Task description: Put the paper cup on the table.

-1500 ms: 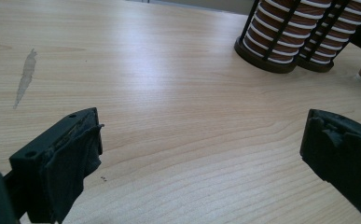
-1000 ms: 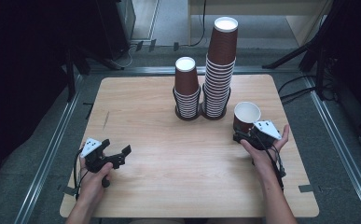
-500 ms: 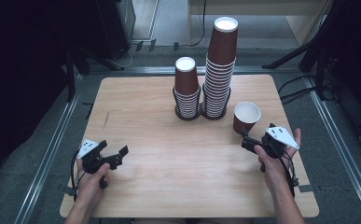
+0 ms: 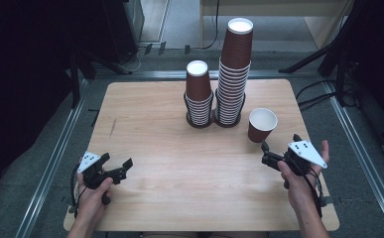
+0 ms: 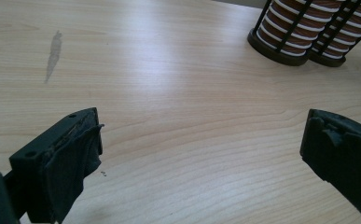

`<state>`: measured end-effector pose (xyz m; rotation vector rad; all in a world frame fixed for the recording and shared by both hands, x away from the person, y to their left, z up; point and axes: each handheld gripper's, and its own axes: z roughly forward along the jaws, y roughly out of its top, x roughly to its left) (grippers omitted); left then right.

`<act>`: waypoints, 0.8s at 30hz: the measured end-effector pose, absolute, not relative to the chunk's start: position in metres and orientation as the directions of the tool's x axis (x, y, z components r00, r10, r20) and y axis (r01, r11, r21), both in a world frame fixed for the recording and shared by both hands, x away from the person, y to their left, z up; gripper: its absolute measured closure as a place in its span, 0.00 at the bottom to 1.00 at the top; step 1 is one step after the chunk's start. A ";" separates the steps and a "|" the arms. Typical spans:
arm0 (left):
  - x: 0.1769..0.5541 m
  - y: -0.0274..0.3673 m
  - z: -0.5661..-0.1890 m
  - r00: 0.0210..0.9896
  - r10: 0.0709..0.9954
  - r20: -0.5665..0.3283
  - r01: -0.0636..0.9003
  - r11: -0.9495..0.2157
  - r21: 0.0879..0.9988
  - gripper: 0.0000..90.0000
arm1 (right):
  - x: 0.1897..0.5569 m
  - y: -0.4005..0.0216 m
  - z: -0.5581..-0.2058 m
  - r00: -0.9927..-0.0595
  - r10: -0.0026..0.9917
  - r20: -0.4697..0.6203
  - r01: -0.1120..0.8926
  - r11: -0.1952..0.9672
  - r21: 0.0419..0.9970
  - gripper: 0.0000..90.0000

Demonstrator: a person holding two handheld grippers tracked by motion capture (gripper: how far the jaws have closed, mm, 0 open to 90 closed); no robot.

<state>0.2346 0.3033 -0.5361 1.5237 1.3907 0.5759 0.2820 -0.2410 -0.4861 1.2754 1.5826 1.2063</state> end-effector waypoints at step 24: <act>0.208 0.331 -0.553 0.176 0.963 -0.203 0.538 0.078 0.839 0.00 | 0.255 -0.306 -0.538 -0.087 0.995 -0.048 0.380 0.078 0.922 0.00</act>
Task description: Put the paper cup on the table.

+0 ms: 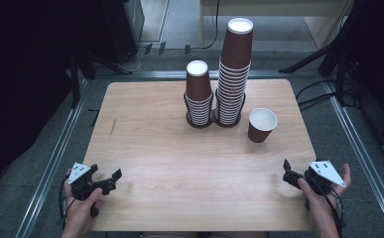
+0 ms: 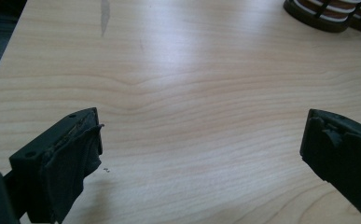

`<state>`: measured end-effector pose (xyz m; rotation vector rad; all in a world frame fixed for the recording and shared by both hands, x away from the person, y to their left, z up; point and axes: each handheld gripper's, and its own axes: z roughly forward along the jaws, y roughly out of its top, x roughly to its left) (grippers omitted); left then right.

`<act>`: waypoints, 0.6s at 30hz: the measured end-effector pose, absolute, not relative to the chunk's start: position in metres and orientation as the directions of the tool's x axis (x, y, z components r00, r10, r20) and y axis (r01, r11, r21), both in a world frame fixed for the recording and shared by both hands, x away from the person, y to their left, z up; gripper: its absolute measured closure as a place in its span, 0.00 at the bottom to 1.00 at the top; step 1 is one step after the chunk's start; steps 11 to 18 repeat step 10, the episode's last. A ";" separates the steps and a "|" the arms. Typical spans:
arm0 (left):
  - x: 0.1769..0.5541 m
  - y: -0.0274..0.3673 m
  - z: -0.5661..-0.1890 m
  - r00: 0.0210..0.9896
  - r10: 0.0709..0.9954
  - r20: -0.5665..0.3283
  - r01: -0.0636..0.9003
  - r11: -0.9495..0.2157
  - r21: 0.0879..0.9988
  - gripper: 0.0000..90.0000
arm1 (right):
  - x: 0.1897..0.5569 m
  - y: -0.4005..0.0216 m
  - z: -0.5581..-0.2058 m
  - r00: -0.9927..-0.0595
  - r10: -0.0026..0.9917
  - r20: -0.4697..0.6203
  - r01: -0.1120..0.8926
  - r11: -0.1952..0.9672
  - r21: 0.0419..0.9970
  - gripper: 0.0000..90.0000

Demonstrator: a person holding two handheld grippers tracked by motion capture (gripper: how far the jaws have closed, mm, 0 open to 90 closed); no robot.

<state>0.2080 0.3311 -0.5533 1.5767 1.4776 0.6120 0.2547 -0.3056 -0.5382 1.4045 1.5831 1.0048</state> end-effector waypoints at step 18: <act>0.209 0.335 -0.554 0.144 0.968 -0.206 0.568 0.089 0.818 0.00 | 0.253 -0.312 -0.549 -0.080 0.994 -0.074 0.480 0.103 0.871 0.00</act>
